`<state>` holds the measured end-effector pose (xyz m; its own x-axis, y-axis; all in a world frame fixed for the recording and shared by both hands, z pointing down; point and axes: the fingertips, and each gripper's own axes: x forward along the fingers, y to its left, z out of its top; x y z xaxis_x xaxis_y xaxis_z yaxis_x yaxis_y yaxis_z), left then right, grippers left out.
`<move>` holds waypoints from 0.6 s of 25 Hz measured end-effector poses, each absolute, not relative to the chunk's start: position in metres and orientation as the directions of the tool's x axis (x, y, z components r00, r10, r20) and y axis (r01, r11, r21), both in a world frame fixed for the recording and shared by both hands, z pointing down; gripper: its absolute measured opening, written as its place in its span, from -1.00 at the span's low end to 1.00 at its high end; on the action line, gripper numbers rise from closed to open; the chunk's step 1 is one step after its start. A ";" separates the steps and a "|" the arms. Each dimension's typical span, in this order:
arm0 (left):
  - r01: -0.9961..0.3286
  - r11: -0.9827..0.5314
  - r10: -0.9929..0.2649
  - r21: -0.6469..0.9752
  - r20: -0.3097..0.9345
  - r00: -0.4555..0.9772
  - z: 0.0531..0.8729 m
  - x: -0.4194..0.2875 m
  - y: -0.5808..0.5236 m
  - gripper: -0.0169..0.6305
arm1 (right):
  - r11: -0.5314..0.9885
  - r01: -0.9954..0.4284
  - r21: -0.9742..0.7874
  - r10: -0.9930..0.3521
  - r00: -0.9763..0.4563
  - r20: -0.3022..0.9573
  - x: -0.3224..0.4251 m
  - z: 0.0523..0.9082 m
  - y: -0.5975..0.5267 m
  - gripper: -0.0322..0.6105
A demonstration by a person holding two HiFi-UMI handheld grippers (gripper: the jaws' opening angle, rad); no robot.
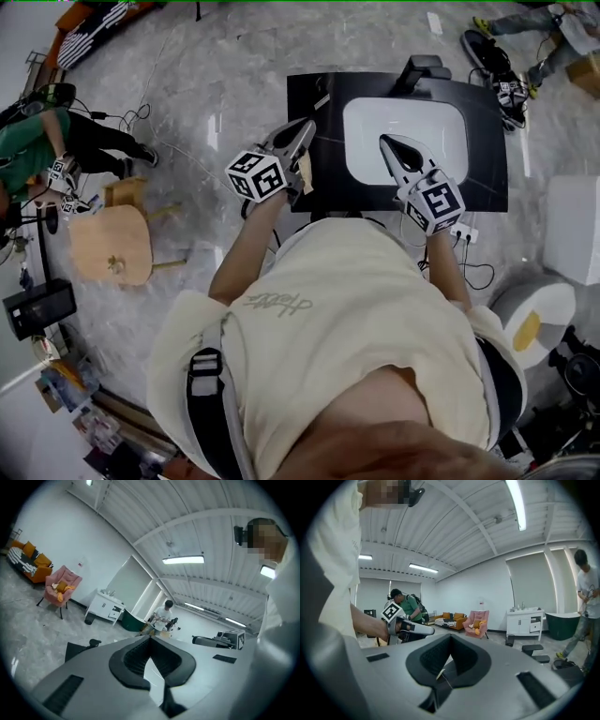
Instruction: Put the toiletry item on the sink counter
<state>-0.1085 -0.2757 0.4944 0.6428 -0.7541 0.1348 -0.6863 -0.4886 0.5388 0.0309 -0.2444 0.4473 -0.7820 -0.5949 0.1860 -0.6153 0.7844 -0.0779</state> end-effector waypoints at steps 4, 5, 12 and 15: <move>-0.681 -0.580 -0.736 0.447 0.072 0.674 0.457 -0.094 -0.269 -0.94 | 0.780 -0.620 -0.085 -0.600 -0.779 0.181 0.031 0.432 -0.240 -0.92; -0.679 -0.595 -0.735 0.429 0.052 0.676 0.448 -0.092 -0.267 -0.94 | 0.777 -0.623 -0.091 -0.602 -0.778 0.180 0.032 0.429 -0.240 -0.92; -0.696 -0.643 -0.739 0.321 -0.020 0.673 0.406 -0.091 -0.260 -0.94 | 0.751 -0.647 -0.135 -0.627 -0.762 0.165 0.041 0.416 -0.238 -0.92; -0.712 -0.644 -0.743 0.278 -0.008 0.669 0.401 -0.095 -0.256 -0.94 | 0.749 -0.647 -0.142 -0.626 -0.761 0.170 0.039 0.416 -0.233 -0.92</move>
<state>-0.0951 -0.2565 0.4015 0.6691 -0.7431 -0.0084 -0.7122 -0.6444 0.2783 0.0393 -0.2334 0.4160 -0.7612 -0.6258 0.1702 -0.6474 0.7489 -0.1416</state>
